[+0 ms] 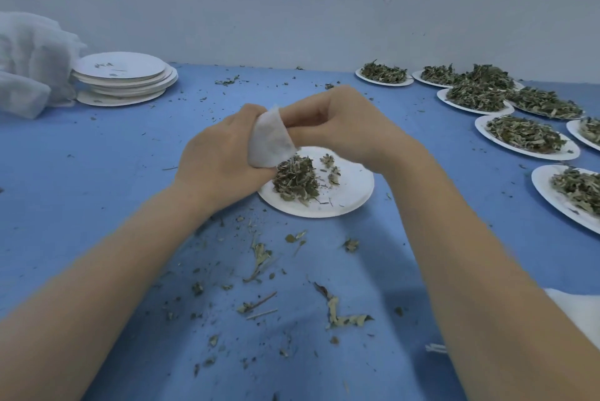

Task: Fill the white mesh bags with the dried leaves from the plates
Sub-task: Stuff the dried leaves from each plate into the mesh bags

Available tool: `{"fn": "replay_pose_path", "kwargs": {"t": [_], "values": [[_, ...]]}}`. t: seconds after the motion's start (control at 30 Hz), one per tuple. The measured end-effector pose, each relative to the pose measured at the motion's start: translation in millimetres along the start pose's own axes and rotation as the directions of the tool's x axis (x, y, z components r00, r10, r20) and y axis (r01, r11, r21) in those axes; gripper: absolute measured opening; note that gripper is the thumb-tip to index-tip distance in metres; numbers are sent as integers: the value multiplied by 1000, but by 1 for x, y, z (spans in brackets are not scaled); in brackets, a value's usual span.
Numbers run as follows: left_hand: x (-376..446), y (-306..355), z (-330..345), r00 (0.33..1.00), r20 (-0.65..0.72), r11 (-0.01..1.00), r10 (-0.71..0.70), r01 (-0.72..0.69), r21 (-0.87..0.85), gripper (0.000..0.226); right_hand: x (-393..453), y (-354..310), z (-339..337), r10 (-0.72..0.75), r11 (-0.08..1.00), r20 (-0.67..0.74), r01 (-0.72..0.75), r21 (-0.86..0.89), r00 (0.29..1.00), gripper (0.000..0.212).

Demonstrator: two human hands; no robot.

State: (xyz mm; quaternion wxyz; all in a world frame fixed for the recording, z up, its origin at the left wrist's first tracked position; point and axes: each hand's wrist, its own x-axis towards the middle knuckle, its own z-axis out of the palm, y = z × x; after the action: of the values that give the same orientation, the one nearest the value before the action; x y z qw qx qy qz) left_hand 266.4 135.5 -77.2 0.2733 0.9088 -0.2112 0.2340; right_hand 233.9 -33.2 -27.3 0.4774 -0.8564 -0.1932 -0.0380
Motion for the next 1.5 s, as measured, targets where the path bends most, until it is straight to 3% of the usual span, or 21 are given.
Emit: {"fn": "replay_pose_path", "kwargs": {"t": [0.07,0.13,0.2,0.27,0.4,0.47,0.67,0.8,0.93,1.1,1.3,1.4,1.5], "values": [[1,-4,-2,1000,4,999,-3,3,51,58,1,7,-7,33,999,-101,-28,44,994,16],[1,-7,-3,1000,17,996,-9,8,93,59,4,14,-9,117,976,-182,-147,-160,976,11],[1,-9,-3,999,30,994,-19,16,111,60,7,22,-4,215,867,-157,-262,-423,964,29],[1,-11,-1,999,41,994,-36,31,108,60,9,27,8,309,778,-91,-307,-548,947,50],[-1,-14,1,998,45,997,-54,51,57,60,15,31,25,284,687,-91,-269,-675,955,41],[-1,-15,0,997,39,997,-63,61,42,61,16,30,22,259,690,-106,-261,-676,960,32],[0,-17,1,996,55,996,-76,73,61,62,8,20,-7,197,838,-219,-280,-468,956,10],[1,-18,1,996,74,992,-57,48,116,58,6,12,-18,117,865,-246,-220,-450,962,4],[-1,-14,0,998,63,985,-4,-7,171,56,8,1,-11,46,881,-196,-132,-455,980,10],[-2,-4,2,999,46,997,7,-10,71,54,15,-1,14,-18,855,-112,-43,-516,993,11],[-2,-1,-2,997,43,996,-56,59,-65,57,5,-8,10,25,969,23,-19,-246,999,14],[-2,0,-3,999,26,997,-44,45,-61,57,4,-7,5,14,981,-73,-27,-191,997,18],[-3,4,-5,1000,-5,996,-25,24,-85,57,10,-7,17,30,954,-162,-77,-289,986,15]]}}
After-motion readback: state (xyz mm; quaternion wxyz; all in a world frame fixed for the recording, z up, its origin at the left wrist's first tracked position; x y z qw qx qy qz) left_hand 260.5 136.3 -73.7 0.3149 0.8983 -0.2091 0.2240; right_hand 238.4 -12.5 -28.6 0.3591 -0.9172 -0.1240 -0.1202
